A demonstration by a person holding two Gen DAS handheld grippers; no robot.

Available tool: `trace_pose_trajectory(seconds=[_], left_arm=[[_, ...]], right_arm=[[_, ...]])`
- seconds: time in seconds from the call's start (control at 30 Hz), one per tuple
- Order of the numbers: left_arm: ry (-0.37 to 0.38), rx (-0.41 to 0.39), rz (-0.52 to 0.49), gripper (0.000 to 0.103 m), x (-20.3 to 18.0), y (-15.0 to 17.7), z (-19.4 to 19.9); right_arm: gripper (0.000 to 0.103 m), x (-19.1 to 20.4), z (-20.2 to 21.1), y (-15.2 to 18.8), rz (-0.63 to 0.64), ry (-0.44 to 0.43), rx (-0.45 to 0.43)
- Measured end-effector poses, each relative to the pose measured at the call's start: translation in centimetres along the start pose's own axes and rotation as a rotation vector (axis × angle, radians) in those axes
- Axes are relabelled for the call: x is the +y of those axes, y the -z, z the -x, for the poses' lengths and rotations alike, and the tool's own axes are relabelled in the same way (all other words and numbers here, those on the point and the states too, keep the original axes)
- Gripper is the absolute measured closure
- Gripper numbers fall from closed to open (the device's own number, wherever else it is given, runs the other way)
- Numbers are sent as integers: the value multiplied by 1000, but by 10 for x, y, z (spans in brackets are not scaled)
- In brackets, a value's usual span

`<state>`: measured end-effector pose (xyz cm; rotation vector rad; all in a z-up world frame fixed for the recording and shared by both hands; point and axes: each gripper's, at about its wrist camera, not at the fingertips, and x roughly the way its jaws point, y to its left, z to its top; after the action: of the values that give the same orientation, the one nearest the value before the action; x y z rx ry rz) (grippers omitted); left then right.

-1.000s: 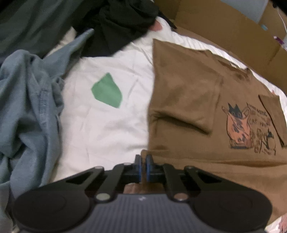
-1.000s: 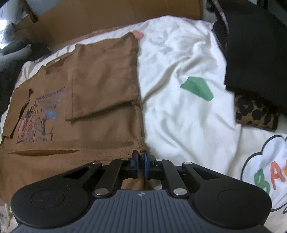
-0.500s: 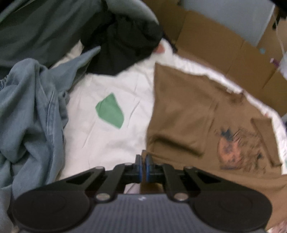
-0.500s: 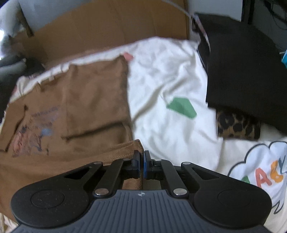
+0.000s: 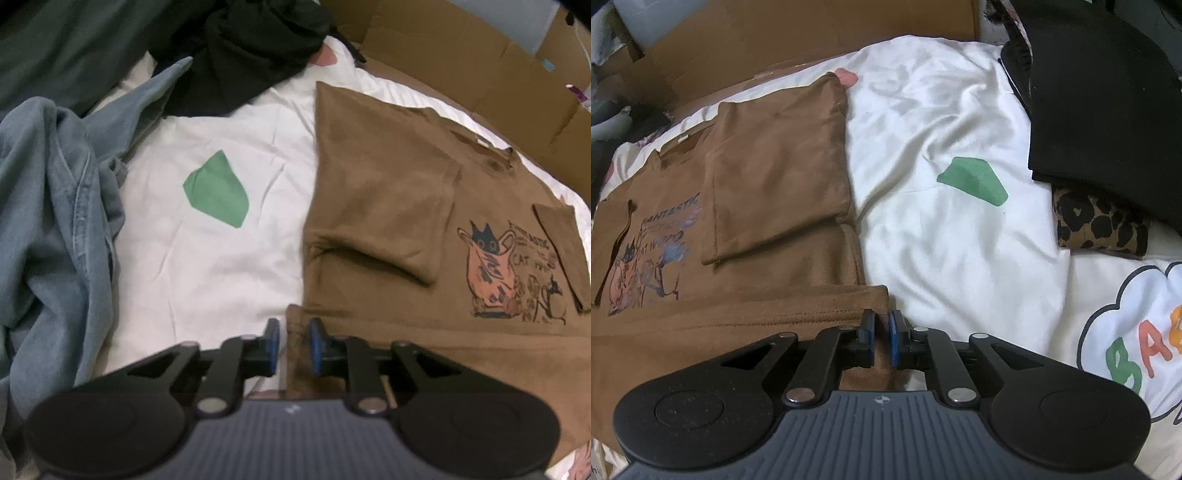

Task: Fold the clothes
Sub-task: 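Lift the hem with both tools and fold it toward the collar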

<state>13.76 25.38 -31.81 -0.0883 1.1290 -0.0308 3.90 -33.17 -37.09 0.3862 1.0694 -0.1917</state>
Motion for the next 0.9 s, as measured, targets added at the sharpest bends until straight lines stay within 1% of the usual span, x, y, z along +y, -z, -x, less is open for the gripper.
trace_pose_trajectory(seconds=[0.07, 0.2, 0.33, 0.37, 0.4, 0.53, 0.6, 0.63, 0.67, 0.73, 0.83, 0.9], left_arm=[[9, -7, -10, 79, 0, 1, 1], [10, -3, -28, 80, -2, 5, -1], [13, -4, -19, 80, -2, 5, -3], [11, -3, -20, 80, -2, 5, -4], [9, -3, -23, 80, -3, 5, -5], [6, -11, -27, 80, -5, 4, -7], [6, -18, -28, 84, -5, 3, -7], [5, -19, -28, 89, -5, 3, -7], [3, -22, -28, 94, -5, 2, -7], [7, -37, -21, 97, -3, 1, -5], [11, -66, -5, 98, 2, -2, 0], [15, -79, 11, 98, 4, -3, 1]], right_arm=[[91, -2, -2, -1, -8, -4, -3], [91, -1, -6, -1, -6, -16, 2], [90, -2, -9, -2, -3, -23, 9], [83, -3, -10, -2, -4, -25, 11], [82, -4, -11, -2, -7, -25, 14], [82, -5, -13, -3, -7, -33, 17], [82, -5, -13, -3, -2, -35, 13], [85, -5, -13, -2, 5, -38, 11], [99, -3, -12, -2, 21, -42, 11], [100, 0, -8, -2, 48, -38, -3], [101, 4, 6, -4, 53, -4, -69], [101, 7, 12, -6, 59, 15, -93]])
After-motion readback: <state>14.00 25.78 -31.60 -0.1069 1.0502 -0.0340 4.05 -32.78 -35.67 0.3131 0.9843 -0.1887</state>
